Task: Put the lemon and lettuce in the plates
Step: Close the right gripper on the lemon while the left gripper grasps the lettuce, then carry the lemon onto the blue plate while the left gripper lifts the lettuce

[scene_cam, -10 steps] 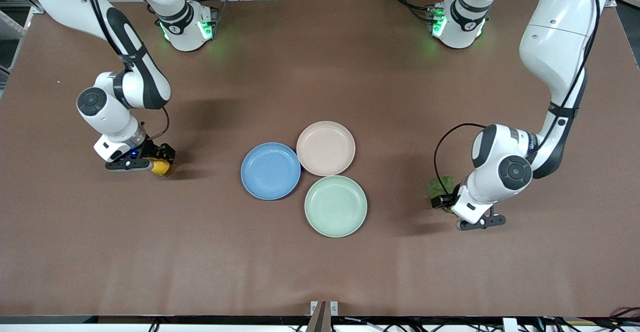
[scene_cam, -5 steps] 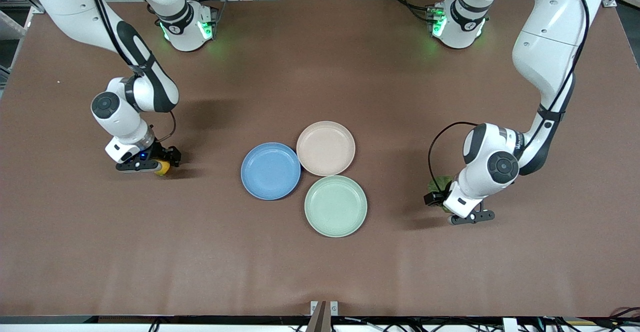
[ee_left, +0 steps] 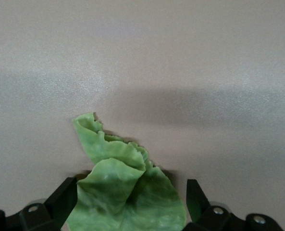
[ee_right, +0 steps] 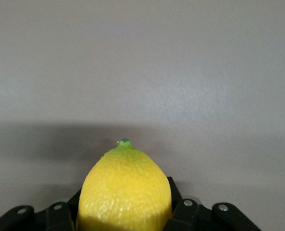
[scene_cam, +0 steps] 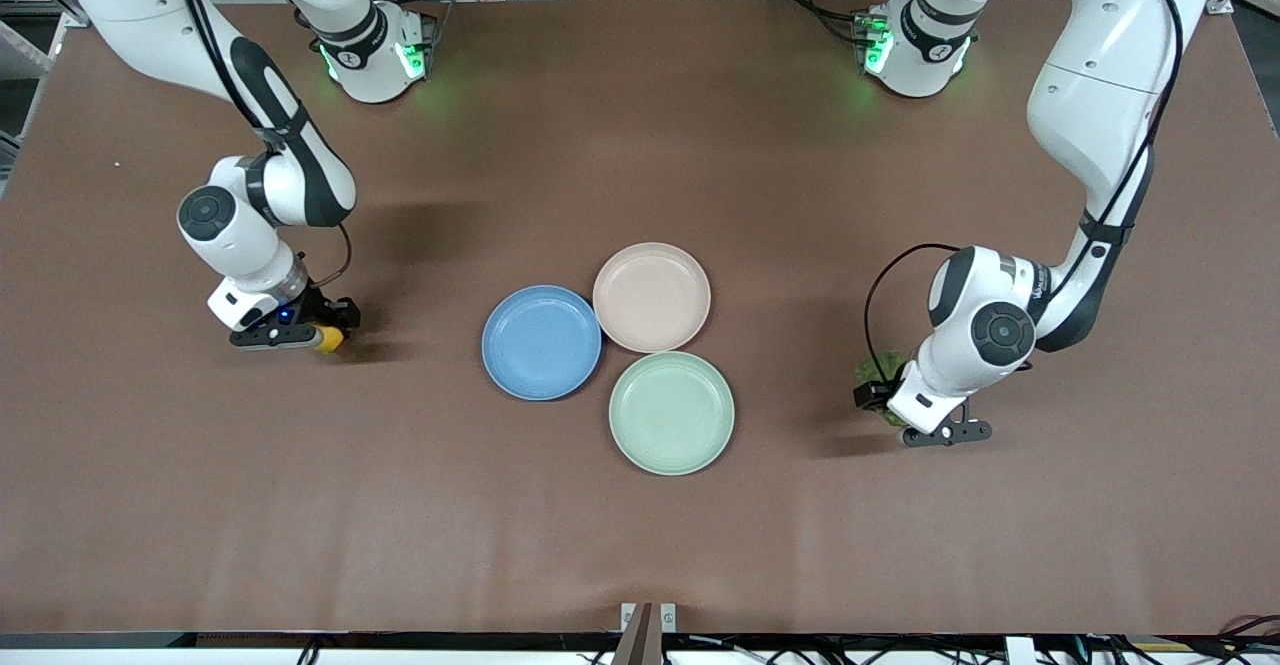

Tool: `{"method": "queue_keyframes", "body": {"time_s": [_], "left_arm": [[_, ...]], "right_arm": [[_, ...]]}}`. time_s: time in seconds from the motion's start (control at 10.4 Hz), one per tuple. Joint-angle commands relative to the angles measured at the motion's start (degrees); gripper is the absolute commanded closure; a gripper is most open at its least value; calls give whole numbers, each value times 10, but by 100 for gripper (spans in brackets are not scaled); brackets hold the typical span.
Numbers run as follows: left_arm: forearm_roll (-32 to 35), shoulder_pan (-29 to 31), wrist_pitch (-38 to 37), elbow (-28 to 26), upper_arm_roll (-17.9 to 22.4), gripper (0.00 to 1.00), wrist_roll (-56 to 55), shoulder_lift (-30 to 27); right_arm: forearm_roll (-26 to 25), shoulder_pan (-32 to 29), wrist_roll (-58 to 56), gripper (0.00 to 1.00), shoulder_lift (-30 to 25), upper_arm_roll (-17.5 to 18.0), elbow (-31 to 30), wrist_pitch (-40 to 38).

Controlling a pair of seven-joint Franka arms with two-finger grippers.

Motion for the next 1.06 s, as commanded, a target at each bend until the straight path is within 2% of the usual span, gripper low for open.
{"method": "queue_keyframes", "body": {"time_s": [0.0,0.19,0.48,0.58,0.68,0.96], "left_arm": [[20,2,8,-9,-2,0,-21,-5],[20,1,8,-9,-2,0,-22,1],[20,1,8,-11,-2,0,-23,3],[20,-2,8,-11,-1,66,-25,3],[21,-4,8,-11,-1,100,-31,3],[21,-3,7,-12,-1,100,-32,3]], "right_arm": [[-3,-6,22,98,-27,39,35,-74],[-3,0,83,98,-22,75,72,-97],[-3,35,152,98,-4,108,114,-101],[-2,51,186,98,13,114,138,-101],[-3,74,225,98,35,116,166,-101],[-9,116,303,97,92,116,226,-100]]}}
